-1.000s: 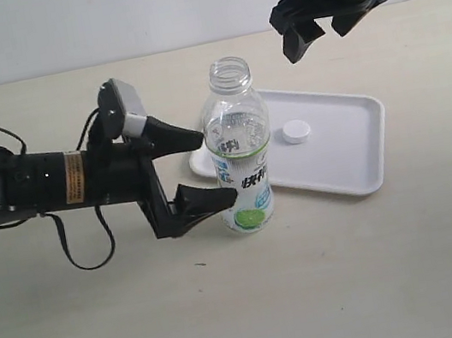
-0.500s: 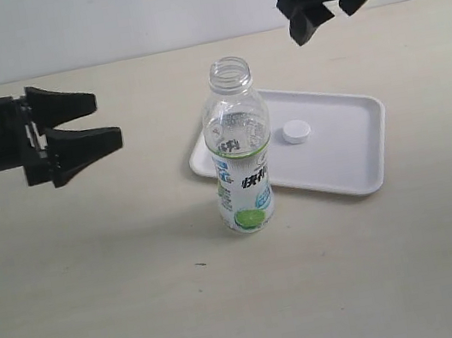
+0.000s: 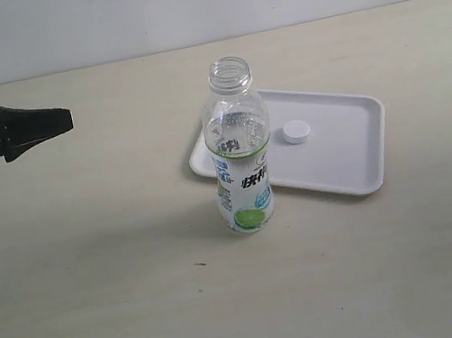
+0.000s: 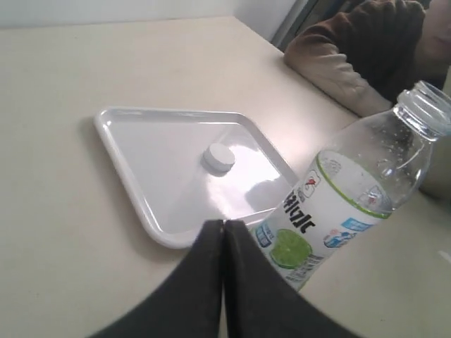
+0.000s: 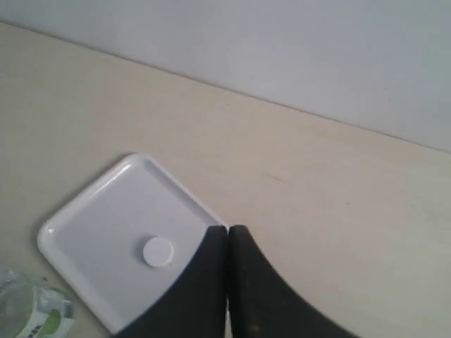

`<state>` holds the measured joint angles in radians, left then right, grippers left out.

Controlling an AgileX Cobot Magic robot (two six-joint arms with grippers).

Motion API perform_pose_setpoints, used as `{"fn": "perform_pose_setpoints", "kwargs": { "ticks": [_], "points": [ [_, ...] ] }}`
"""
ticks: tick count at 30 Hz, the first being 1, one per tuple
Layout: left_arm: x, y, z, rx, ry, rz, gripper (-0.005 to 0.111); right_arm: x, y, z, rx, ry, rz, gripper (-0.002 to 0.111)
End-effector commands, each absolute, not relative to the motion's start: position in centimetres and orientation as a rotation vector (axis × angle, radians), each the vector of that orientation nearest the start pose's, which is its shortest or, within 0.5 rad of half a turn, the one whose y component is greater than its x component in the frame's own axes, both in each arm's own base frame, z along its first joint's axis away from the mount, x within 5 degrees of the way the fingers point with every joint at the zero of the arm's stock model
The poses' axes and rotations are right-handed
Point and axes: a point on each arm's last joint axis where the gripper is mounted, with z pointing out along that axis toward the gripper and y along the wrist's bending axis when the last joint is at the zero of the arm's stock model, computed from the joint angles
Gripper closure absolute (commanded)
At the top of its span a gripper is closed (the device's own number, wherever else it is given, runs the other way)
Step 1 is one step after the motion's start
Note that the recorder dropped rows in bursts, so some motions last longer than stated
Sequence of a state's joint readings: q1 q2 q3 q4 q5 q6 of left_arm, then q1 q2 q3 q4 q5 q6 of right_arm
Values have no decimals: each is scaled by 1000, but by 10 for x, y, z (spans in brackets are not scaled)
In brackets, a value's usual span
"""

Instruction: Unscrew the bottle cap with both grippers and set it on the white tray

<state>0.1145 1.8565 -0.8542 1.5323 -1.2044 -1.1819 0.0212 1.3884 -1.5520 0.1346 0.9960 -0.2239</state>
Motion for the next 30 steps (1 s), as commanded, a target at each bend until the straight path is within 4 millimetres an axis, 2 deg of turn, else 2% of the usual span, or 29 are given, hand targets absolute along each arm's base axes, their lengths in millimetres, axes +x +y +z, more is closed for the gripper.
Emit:
{"fn": "perform_pose_setpoints", "kwargs": {
  "ticks": [1,5,9,11,13,16,19,24,27,30],
  "points": [
    [314,-53,178,610,1931,-1242,104,245,19,461,-231,2222,145,108],
    [310,-53,183,603,1980,-1275,104,204,26,476,-288,2128,216,108],
    [299,-55,188,520,1981,-1303,104,154,24,477,-329,2016,156,108],
    [286,-56,189,500,1950,-1288,105,132,20,468,-286,1933,105,108],
    [275,-54,190,426,1906,-1267,107,117,14,451,-186,1825,82,108],
    [245,-51,192,282,1810,-1179,107,97,10,423,-37,1645,135,108],
    [215,-47,197,152,1722,-1070,107,86,7,385,46,1560,175,108],
    [164,-38,202,-51,1585,-935,107,94,3,320,98,1556,154,108],
    [137,-35,207,-70,1488,-864,107,98,0,293,132,1512,138,108],
    [124,-36,218,-23,1421,-830,107,98,-3,275,187,1466,143,108]
  ]
}}
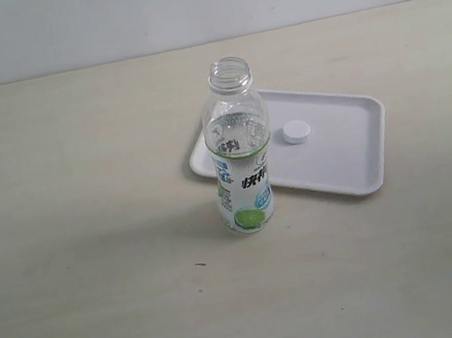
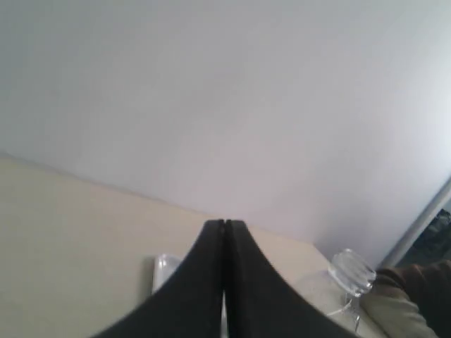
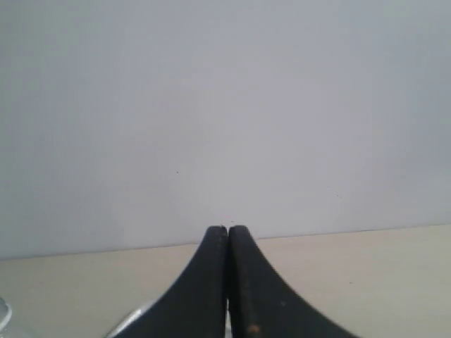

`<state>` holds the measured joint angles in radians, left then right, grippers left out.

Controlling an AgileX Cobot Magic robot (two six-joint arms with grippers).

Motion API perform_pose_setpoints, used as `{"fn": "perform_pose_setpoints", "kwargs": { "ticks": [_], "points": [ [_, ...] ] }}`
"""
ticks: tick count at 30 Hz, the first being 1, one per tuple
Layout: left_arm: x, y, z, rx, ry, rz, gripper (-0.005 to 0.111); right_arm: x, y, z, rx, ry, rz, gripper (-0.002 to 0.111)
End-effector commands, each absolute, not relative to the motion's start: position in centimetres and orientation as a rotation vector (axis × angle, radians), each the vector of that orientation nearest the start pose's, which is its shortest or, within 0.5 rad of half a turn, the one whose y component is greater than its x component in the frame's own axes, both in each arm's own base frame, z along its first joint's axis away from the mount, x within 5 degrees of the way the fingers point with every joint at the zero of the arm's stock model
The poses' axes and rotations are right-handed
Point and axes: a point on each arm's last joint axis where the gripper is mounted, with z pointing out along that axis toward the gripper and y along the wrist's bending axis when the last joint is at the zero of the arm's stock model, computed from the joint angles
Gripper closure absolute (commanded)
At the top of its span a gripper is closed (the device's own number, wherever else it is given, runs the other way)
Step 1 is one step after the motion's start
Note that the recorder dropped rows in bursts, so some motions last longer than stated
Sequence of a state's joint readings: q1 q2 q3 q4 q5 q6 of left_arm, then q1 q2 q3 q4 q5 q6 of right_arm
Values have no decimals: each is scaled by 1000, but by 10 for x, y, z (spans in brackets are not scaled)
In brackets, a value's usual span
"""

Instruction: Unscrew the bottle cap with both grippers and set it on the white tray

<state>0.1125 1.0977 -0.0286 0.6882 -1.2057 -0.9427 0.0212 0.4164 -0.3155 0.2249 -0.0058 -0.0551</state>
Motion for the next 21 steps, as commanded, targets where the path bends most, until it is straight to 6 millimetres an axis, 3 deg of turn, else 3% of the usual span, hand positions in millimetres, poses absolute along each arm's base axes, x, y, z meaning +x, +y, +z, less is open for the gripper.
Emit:
{"fn": "perform_pose_setpoints", "kwargs": {
  "ticks": [1,5,13,16,18,21],
  "points": [
    [121,-37,218,-11,1437,-814,107,98,-4,268,191,1460,134,108],
    [108,-34,223,-67,1447,-773,107,103,-6,251,203,1496,114,108],
    [82,-28,244,-67,1236,-684,107,130,-7,231,227,1638,84,108],
    [78,-27,245,-73,1225,-659,107,144,-12,241,253,1606,26,108],
    [76,-26,245,-72,1226,-639,107,144,-27,253,395,1514,-81,108],
    [75,-28,242,-34,1255,-603,107,125,-60,263,818,1242,-245,108]
  ]
}}
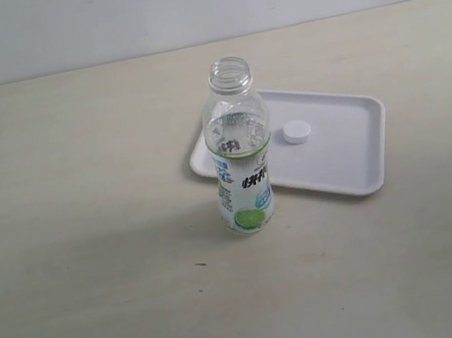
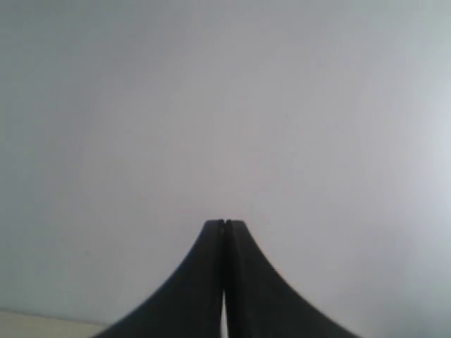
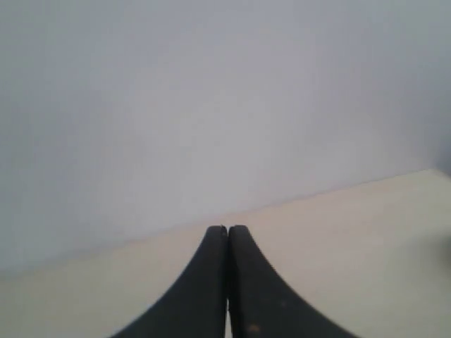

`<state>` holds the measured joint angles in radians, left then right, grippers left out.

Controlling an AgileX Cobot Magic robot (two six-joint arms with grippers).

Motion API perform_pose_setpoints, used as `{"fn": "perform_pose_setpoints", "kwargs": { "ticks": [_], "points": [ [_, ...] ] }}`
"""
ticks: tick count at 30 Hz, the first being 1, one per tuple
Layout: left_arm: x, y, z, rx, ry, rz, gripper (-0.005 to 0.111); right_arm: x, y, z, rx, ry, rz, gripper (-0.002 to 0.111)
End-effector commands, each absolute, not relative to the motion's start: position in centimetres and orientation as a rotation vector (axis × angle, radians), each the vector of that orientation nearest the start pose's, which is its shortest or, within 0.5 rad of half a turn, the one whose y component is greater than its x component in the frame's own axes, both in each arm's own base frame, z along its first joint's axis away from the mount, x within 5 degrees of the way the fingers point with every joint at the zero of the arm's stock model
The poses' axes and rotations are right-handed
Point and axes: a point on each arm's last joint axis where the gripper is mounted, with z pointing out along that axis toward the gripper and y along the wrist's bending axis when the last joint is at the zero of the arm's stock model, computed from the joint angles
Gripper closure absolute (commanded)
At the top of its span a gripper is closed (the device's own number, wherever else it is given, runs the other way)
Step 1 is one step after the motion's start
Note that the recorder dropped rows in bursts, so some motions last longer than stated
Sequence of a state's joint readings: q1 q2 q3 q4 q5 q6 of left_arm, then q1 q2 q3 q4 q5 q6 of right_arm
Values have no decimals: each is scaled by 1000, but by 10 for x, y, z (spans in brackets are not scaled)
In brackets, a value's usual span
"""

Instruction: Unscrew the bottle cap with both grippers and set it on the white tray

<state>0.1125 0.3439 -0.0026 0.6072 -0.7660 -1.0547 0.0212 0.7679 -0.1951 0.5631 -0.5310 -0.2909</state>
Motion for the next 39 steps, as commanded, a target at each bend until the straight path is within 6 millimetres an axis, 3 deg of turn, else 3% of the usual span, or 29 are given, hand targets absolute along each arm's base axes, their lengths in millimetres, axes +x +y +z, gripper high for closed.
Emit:
{"fn": "perform_pose_setpoints", "kwargs": {
  "ticks": [1,4,6,7,9,11,15,20,39],
  "points": [
    [75,-28,241,-20,1264,-595,107,120,-65,263,893,1189,-279,108],
    [75,-29,241,-8,1269,-590,107,128,-57,261,787,1282,-238,108],
    [75,-29,240,-7,1274,-586,107,139,-41,258,564,1434,-165,108],
    [75,-30,239,21,1286,-573,107,149,-23,250,349,1568,-81,108],
    [75,-33,236,78,1325,-535,107,157,-10,238,238,1681,30,108],
    [78,-29,230,22,1387,-522,107,159,-4,229,115,1779,15,108],
    [81,-21,222,-106,1473,-479,107,145,-4,214,113,1831,6,108],
    [82,-20,221,-105,1486,-471,107,121,-6,187,85,1818,-44,108],
    [82,-21,218,-62,1515,-422,107,121,-6,187,100,1817,-36,108]
  ]
}}
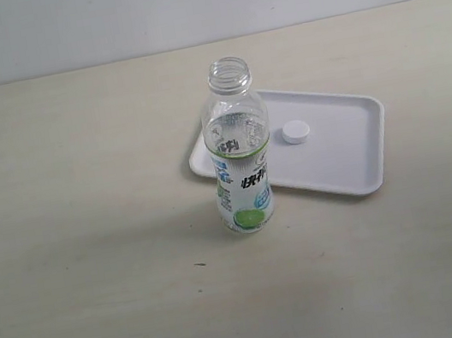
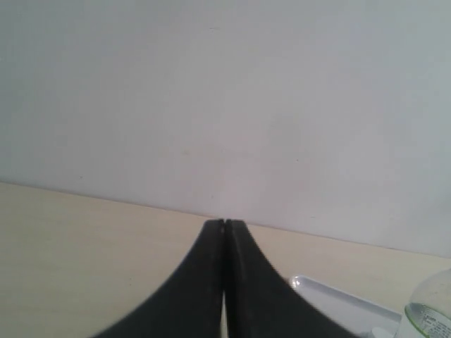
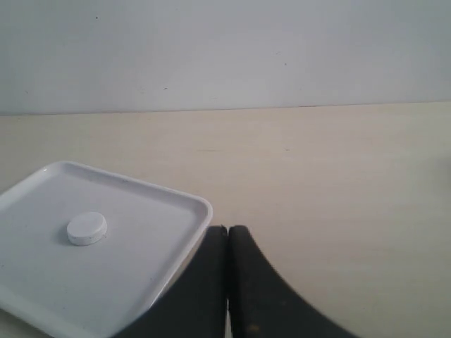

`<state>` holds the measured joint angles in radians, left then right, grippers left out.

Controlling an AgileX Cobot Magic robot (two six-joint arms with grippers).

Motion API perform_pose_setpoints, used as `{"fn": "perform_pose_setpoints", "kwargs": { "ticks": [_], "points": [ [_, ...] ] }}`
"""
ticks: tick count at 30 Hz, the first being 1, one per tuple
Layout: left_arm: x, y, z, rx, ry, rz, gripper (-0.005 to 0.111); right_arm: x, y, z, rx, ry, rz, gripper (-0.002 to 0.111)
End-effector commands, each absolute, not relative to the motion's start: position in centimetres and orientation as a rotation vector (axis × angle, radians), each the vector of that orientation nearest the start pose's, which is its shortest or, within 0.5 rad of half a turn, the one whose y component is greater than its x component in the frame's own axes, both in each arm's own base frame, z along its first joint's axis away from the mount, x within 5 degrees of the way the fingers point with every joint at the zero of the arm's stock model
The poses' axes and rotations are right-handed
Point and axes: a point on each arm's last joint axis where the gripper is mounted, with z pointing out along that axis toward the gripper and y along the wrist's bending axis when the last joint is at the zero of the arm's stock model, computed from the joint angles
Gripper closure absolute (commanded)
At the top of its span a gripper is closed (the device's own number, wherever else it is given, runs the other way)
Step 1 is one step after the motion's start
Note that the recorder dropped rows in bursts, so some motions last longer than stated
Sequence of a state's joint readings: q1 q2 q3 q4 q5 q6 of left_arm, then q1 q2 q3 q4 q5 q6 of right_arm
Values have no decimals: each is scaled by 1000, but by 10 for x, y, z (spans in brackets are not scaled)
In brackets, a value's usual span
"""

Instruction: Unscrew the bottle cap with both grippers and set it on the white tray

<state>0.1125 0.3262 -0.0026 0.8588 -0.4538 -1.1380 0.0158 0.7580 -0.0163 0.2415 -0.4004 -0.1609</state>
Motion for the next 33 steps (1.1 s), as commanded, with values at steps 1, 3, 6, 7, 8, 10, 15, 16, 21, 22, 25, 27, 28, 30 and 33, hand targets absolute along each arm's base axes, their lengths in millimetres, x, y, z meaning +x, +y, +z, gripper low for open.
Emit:
{"fn": "perform_pose_setpoints", "kwargs": {
  "ticks": [1,3,6,7,8,10,15,16,21,22,25,27,28,30,33],
  "points": [
    [82,-21,218,-62,1515,-422,107,121,-6,187,100,1817,-36,108],
    [82,-21,218,-62,1515,-422,107,121,-6,187,100,1817,-36,108],
    [82,-20,218,-64,1517,-420,107,107,-5,198,55,1748,-37,108],
    [82,-20,218,-64,1517,-420,107,97,-3,200,50,1731,-8,108],
    [82,-20,218,-64,1517,-420,107,91,-3,201,58,1706,4,108],
    [82,-20,218,-64,1517,-420,107,77,-4,211,103,1567,34,108],
    [82,-21,218,-58,1519,-417,107,56,1,206,28,1567,37,108],
    [82,-21,218,-54,1520,-414,107,56,1,203,21,1592,37,108],
    [82,-21,217,-34,1527,-402,107,56,2,202,22,1611,45,108],
    [82,-21,217,-34,1527,-402,107,56,2,202,23,1608,45,108],
    [82,-21,217,-34,1527,-402,107,56,2,202,23,1606,45,108],
    [82,-21,217,-34,1527,-402,107,56,2,202,28,1606,51,108],
    [82,-21,217,-34,1527,-402,107,56,2,202,28,1606,51,108],
    [82,-21,217,-34,1527,-402,107,56,2,202,29,1606,52,108],
    [82,-21,217,-34,1527,-402,107,56,1,203,7,1595,21,108]
  ]
}}
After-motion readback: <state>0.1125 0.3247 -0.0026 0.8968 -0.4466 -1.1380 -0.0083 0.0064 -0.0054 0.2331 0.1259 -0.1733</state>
